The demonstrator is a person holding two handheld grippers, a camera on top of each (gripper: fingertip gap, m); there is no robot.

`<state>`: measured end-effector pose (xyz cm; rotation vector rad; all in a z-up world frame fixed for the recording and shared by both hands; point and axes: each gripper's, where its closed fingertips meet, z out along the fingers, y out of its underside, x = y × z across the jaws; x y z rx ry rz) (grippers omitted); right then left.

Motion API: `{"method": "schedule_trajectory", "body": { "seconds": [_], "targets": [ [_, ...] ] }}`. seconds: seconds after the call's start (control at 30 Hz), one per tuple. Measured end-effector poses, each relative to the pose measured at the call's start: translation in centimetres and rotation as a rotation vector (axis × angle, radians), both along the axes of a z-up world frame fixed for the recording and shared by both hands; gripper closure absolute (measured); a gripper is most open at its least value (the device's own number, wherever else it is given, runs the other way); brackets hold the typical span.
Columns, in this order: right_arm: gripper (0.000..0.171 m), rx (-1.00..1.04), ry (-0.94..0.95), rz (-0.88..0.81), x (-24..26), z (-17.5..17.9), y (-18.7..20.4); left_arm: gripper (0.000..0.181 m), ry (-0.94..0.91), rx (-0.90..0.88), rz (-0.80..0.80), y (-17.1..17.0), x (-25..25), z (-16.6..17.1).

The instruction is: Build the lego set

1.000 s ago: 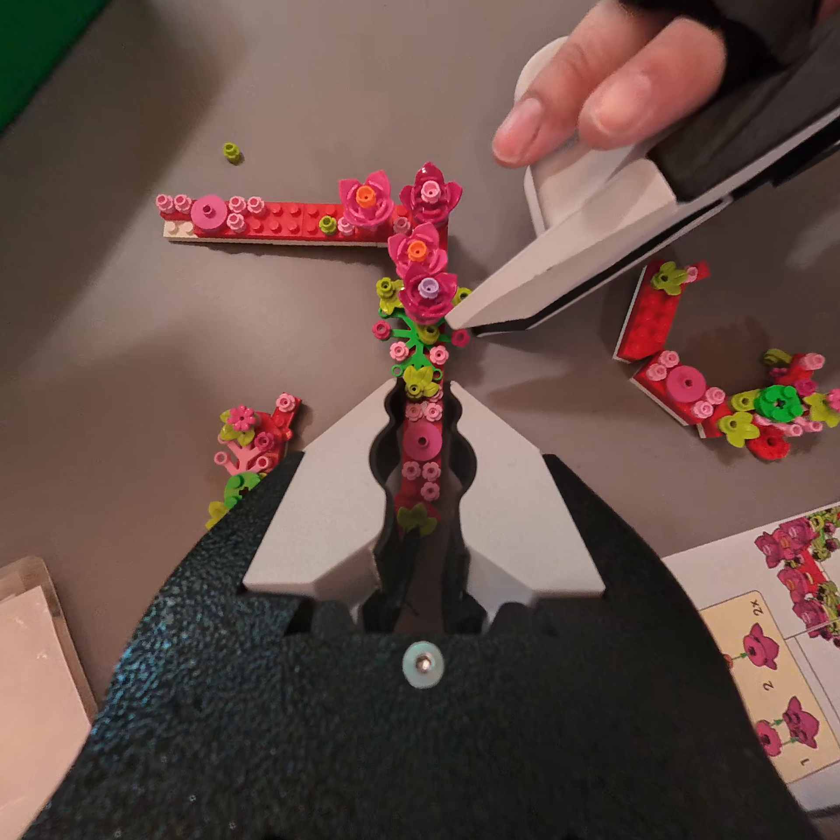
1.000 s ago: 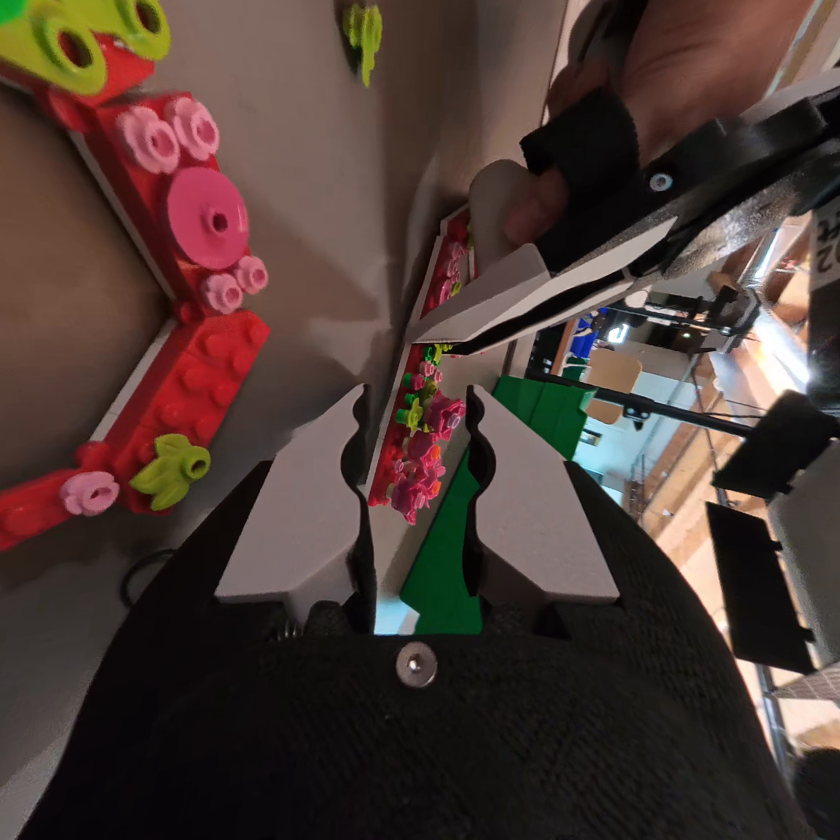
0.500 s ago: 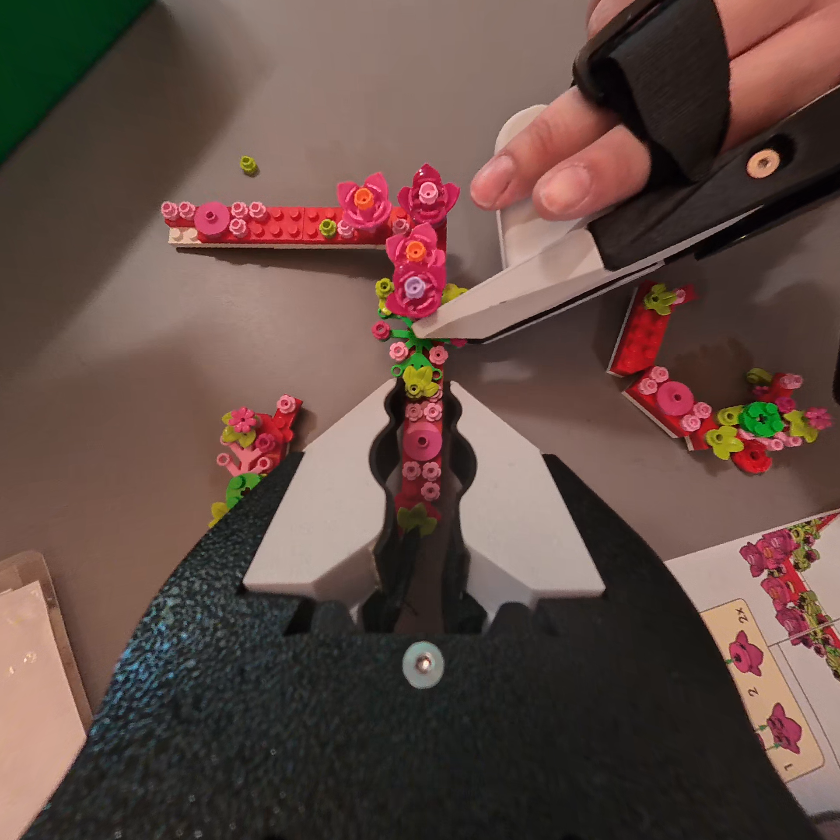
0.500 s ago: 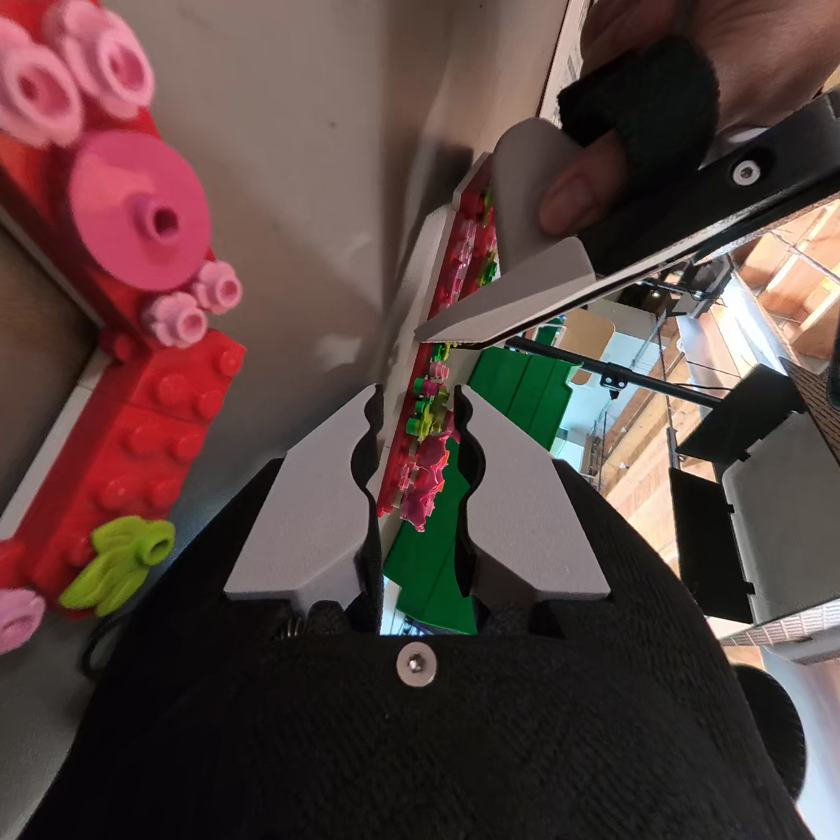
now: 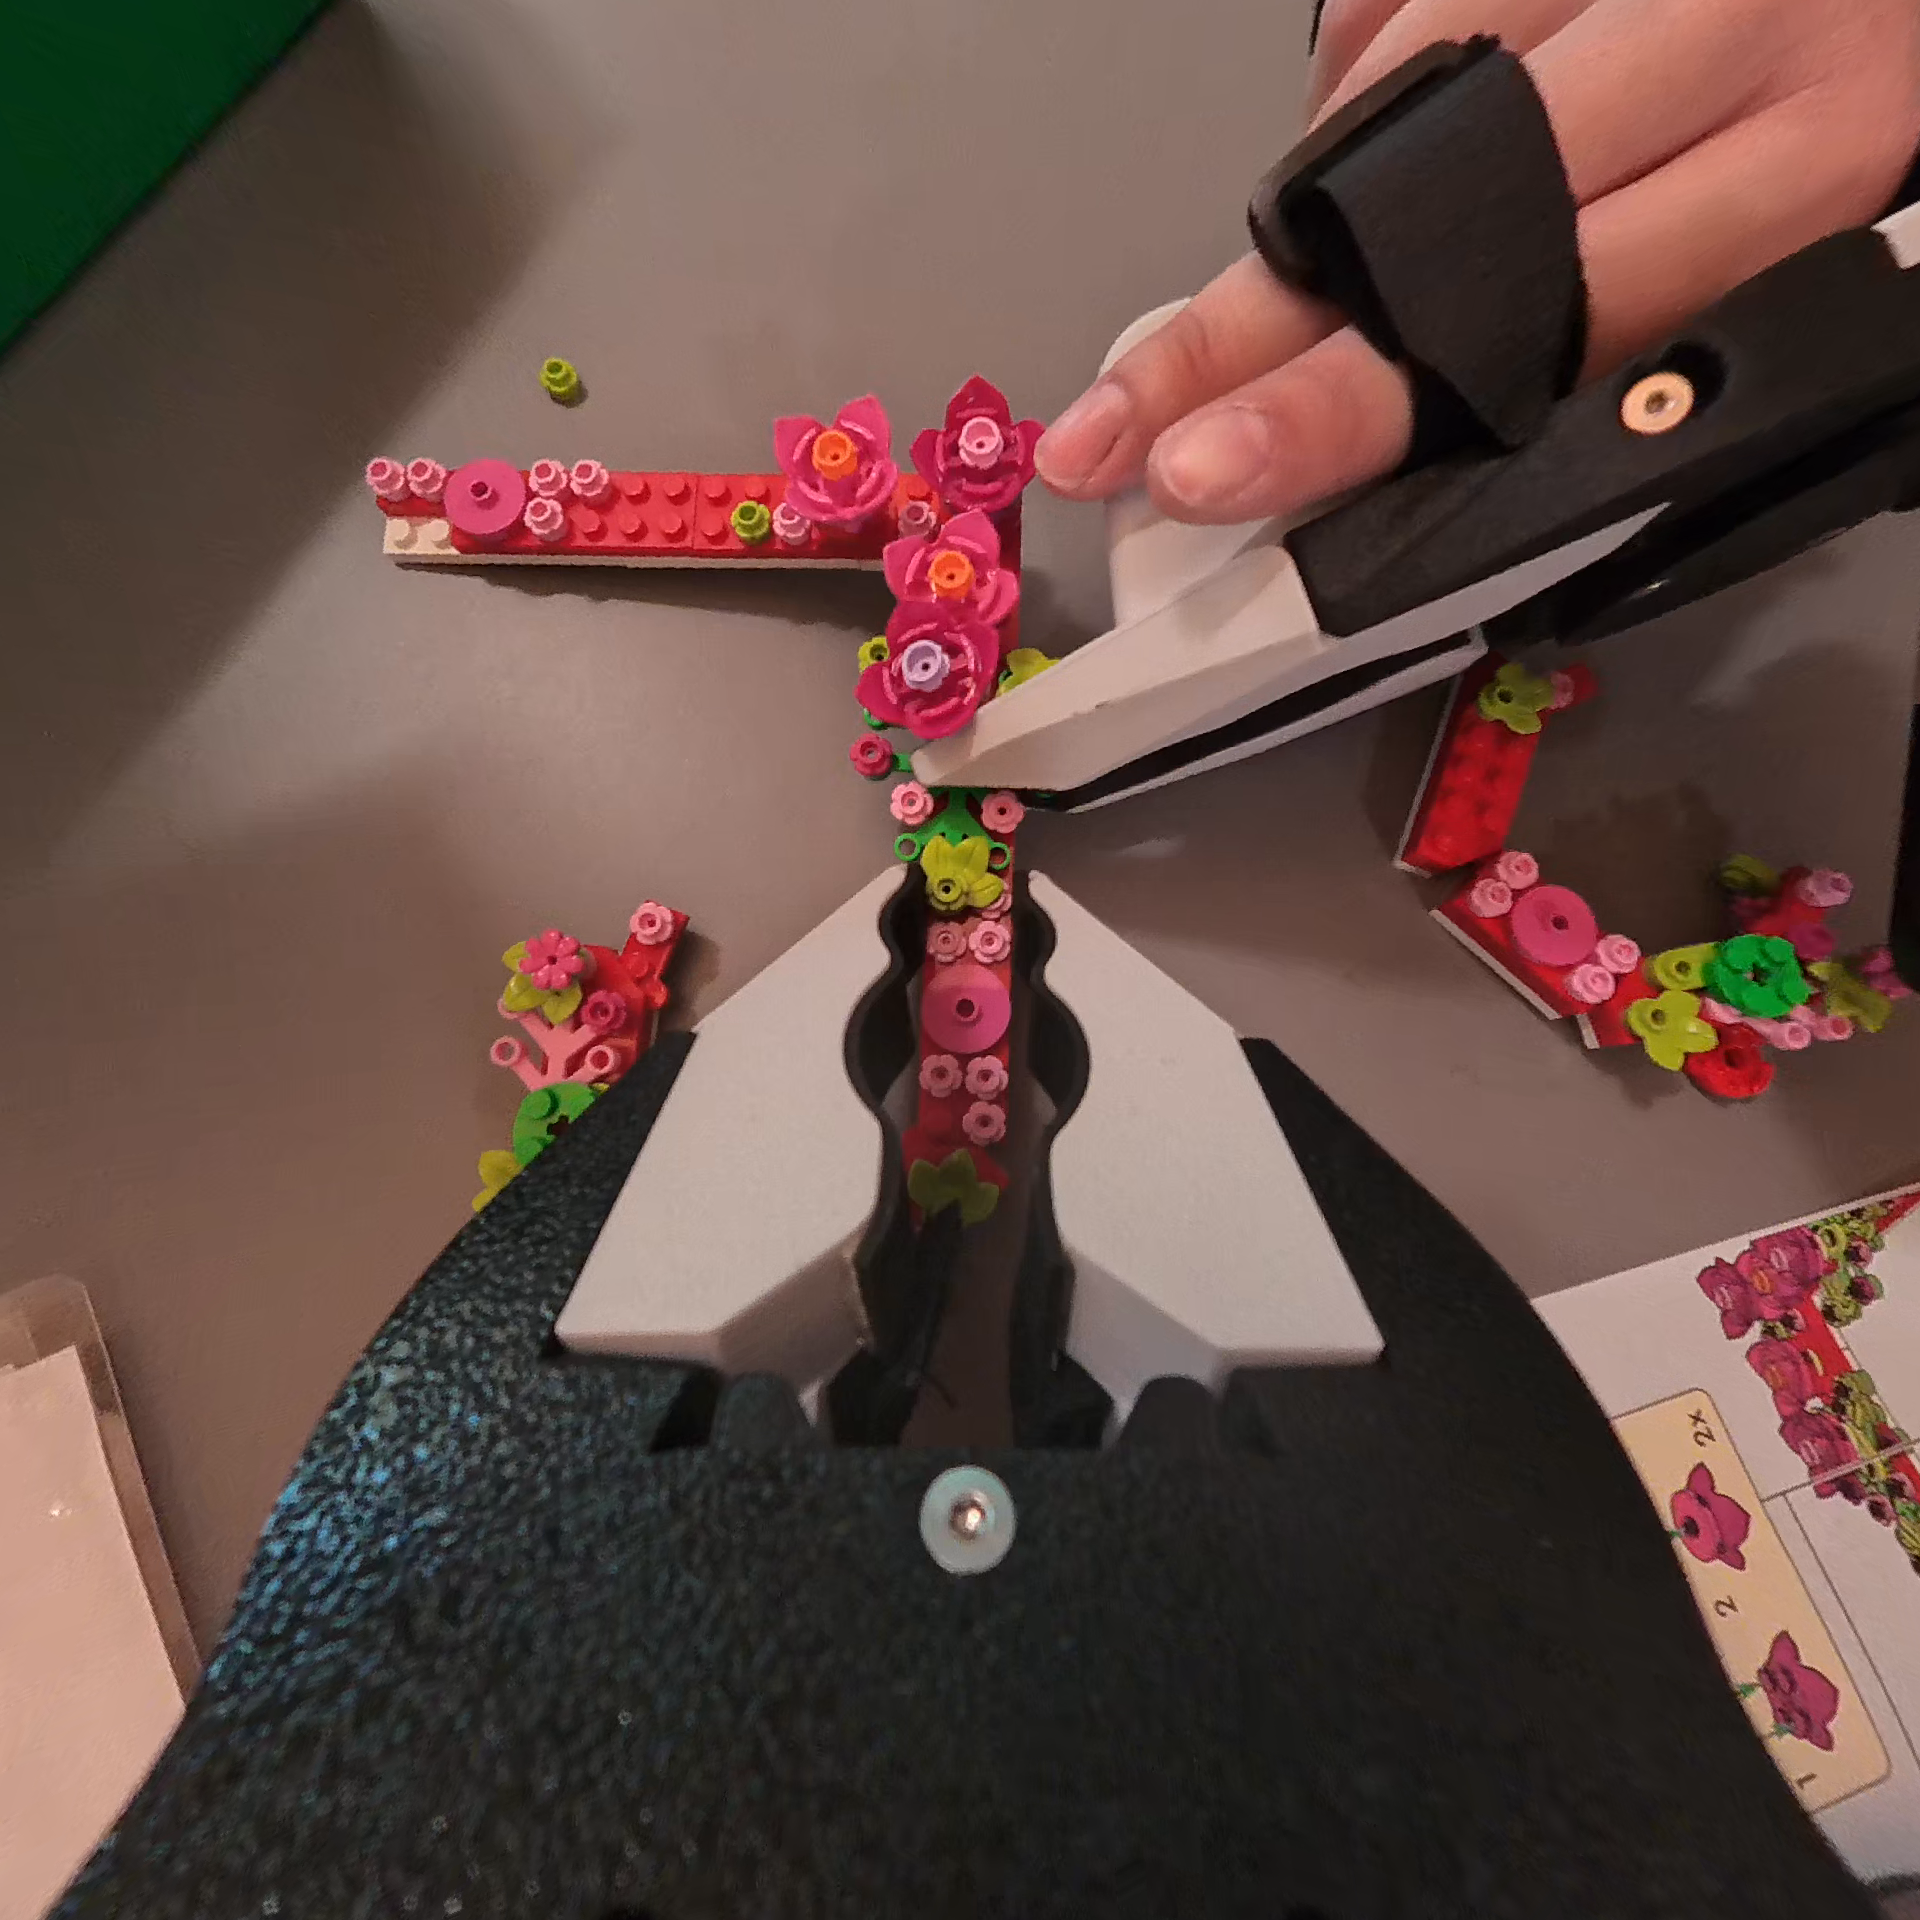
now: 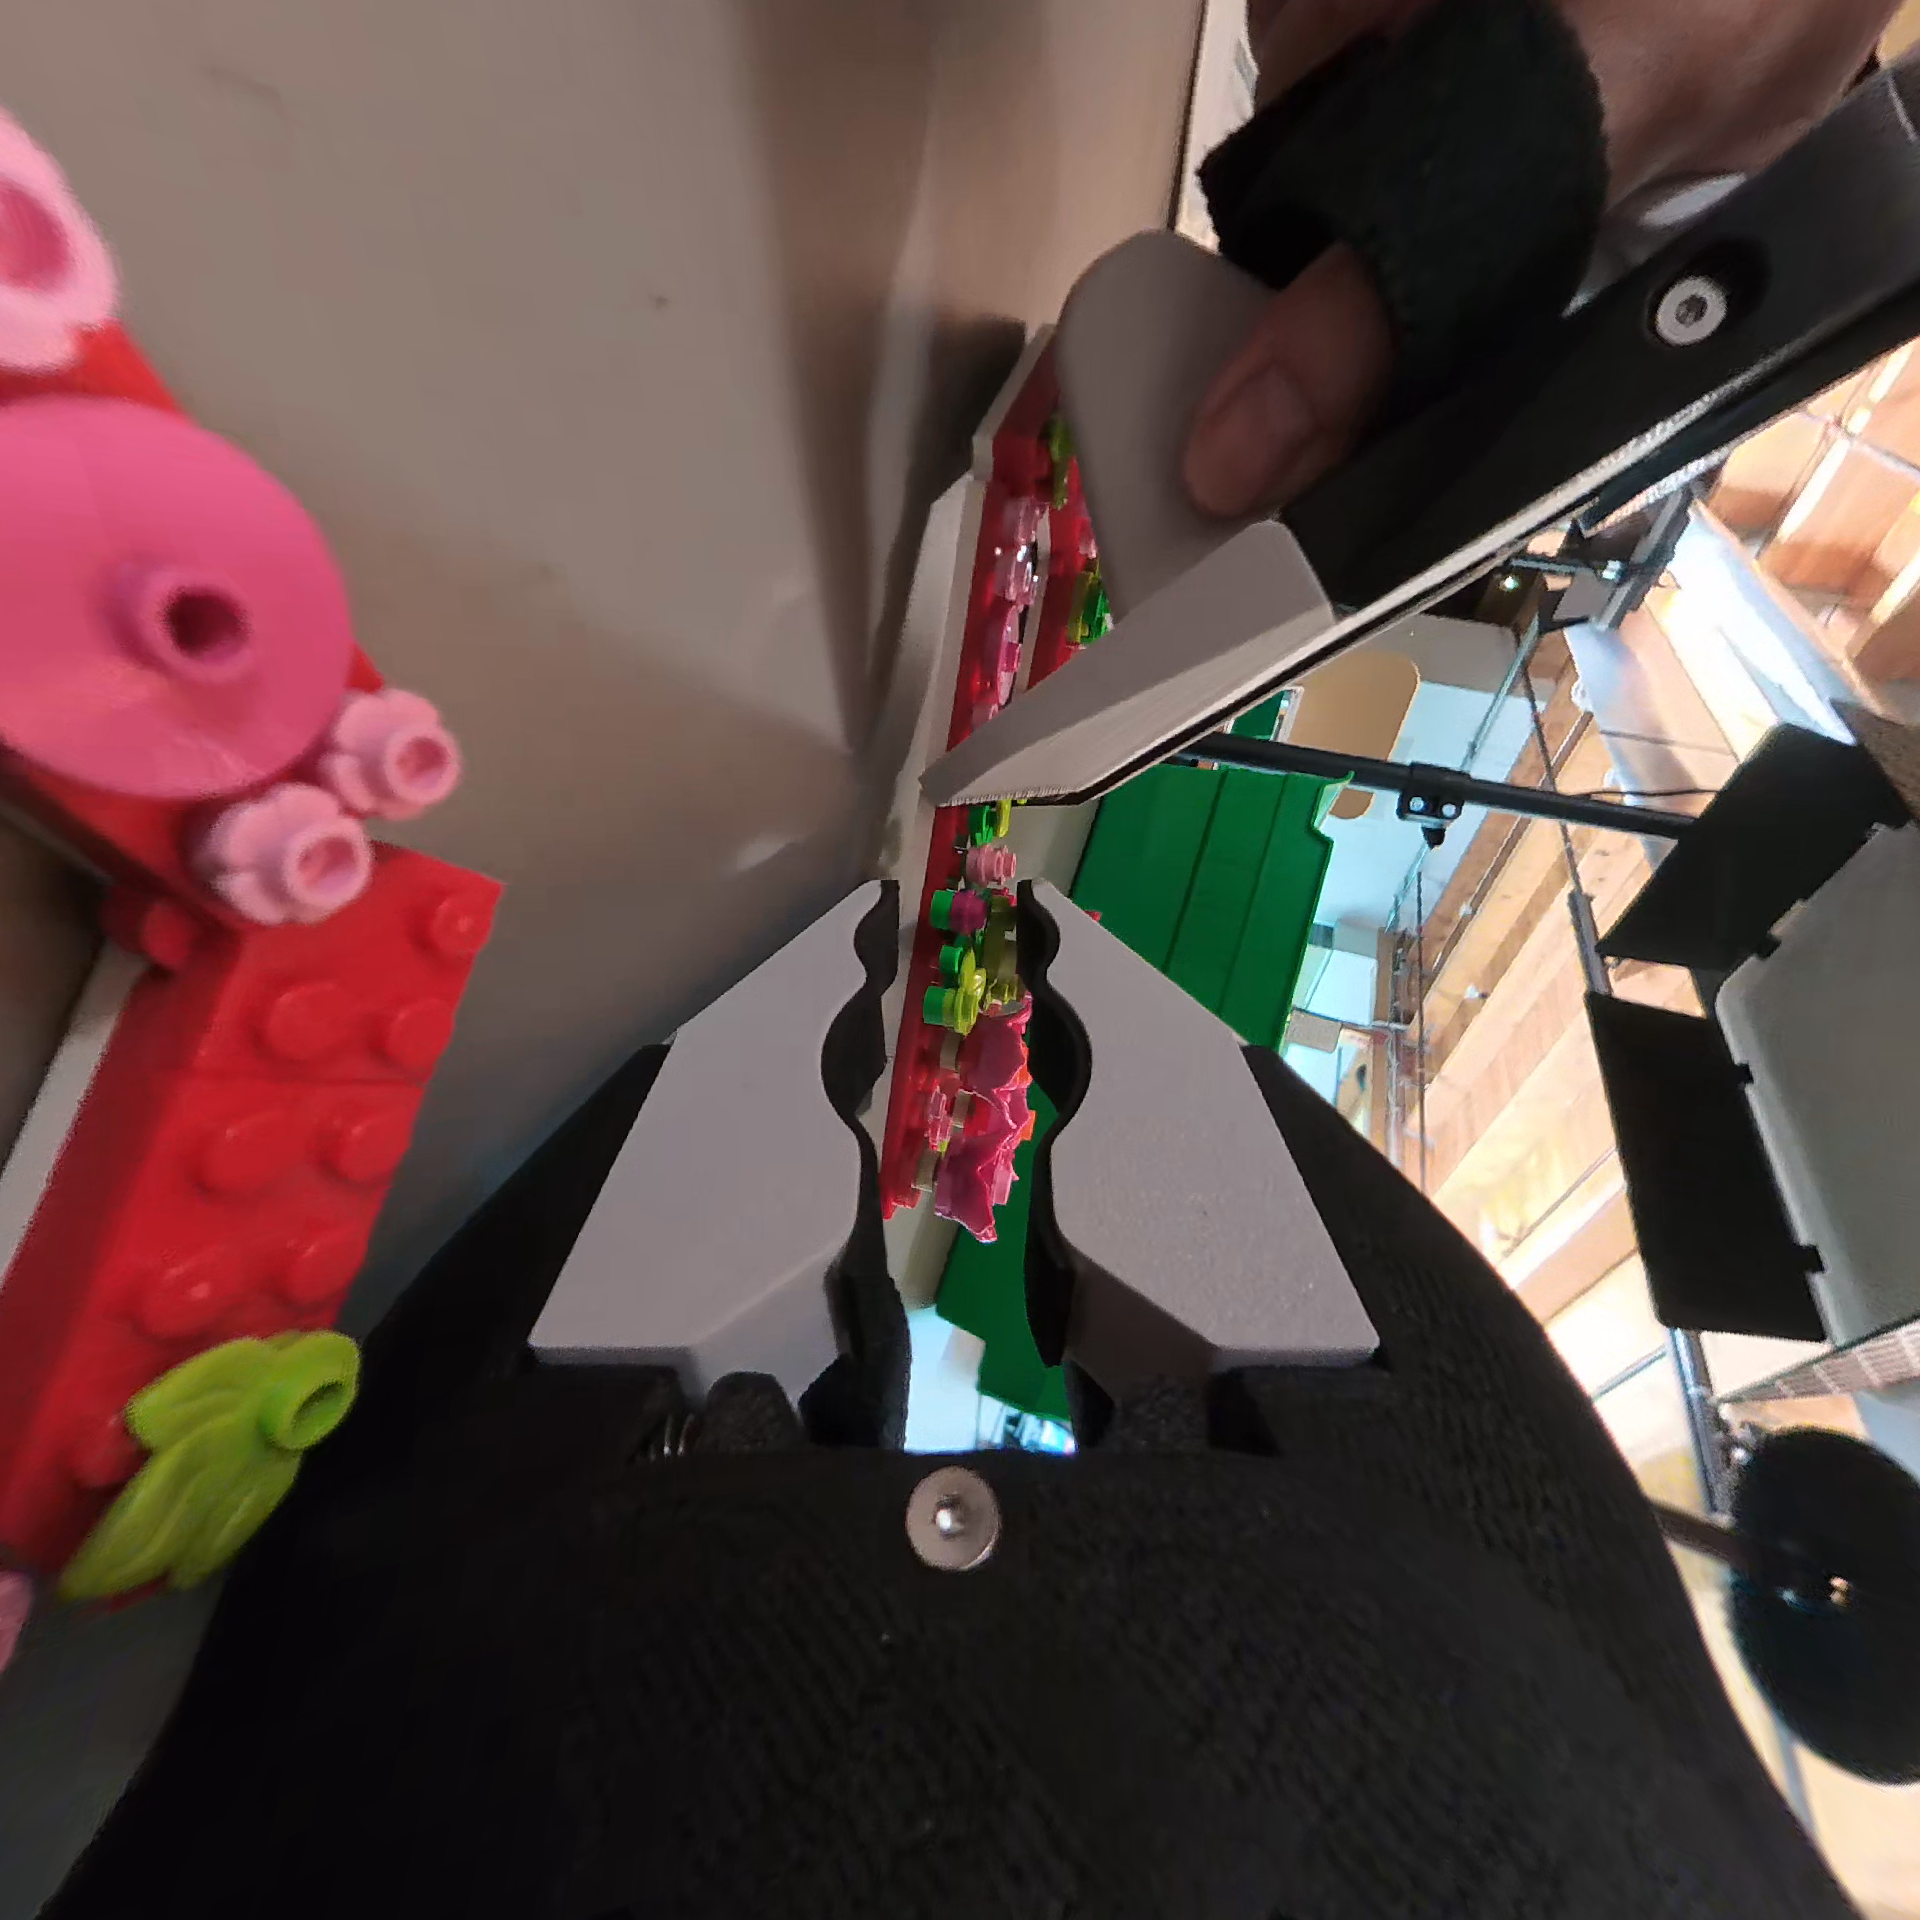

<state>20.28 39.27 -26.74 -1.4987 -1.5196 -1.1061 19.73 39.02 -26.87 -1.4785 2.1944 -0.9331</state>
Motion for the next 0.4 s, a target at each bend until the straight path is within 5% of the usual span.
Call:
{"method": "schedule_trajectory", "body": {
  "seconds": [0.4],
  "targets": [
    [0.152,0.012,0.083,-0.038,0.23,-0.02,0.09,0.167,0.002,-0.013,0.009,0.03,0.11,-0.06]
  ]
}}
